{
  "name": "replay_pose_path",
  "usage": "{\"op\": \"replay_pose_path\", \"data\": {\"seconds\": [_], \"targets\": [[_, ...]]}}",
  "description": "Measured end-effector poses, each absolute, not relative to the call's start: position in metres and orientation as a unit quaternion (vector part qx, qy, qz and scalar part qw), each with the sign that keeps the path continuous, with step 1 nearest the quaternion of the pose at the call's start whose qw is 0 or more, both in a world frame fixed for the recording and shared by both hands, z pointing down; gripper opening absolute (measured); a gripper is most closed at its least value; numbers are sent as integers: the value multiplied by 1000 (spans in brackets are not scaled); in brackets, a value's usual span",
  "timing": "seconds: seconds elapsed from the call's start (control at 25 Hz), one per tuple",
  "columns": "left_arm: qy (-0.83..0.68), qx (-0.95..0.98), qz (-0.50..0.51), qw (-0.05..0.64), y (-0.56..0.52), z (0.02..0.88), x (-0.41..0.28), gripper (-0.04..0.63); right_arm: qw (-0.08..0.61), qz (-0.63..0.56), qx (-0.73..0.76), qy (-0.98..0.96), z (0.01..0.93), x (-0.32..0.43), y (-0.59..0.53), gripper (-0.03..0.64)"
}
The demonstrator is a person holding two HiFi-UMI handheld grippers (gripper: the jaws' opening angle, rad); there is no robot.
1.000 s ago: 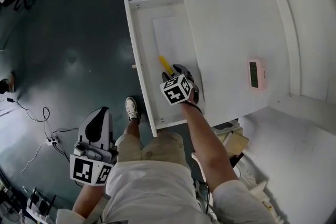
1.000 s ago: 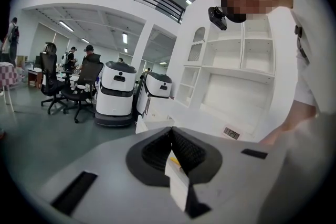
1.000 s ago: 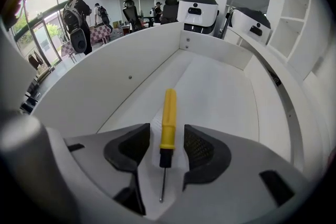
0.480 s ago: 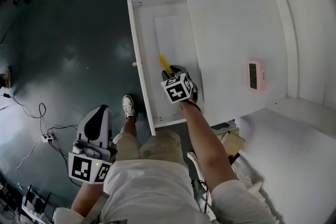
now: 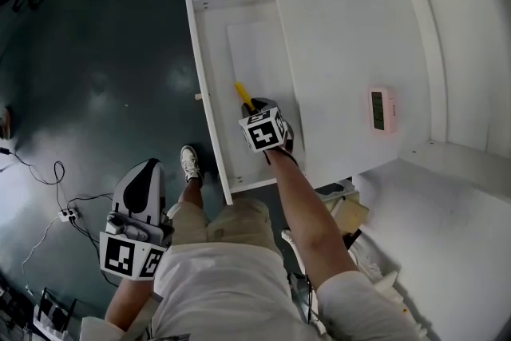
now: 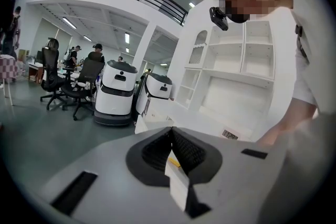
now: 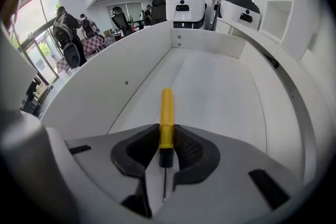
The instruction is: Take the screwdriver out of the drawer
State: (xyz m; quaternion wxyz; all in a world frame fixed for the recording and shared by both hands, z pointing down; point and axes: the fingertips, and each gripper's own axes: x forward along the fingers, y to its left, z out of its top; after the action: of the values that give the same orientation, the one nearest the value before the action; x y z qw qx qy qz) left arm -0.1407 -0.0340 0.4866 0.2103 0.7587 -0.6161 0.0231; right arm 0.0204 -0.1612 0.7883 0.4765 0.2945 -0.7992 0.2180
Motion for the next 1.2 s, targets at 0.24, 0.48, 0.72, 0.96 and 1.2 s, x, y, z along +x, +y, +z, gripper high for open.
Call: {"op": "replay_pose_path", "data": {"seconds": [0.24, 0.48, 0.72, 0.96, 1.2], "targets": [[-618, 758, 22, 209, -29, 485, -150, 15, 472, 228, 308, -794, 788, 21, -162, 94], [-617, 759, 18, 207, -23, 482, -157, 15, 456, 250, 328, -789, 785, 23, -164, 92], [-611, 765, 17, 205, -22, 478, -161, 15, 439, 291, 353, -773, 783, 31, -160, 92], [-597, 778, 14, 198, -28, 470, -157, 15, 424, 313, 377, -761, 775, 47, -156, 92], [-579, 793, 9, 188, -35, 458, -147, 15, 408, 317, 393, -761, 760, 55, -151, 92]]}}
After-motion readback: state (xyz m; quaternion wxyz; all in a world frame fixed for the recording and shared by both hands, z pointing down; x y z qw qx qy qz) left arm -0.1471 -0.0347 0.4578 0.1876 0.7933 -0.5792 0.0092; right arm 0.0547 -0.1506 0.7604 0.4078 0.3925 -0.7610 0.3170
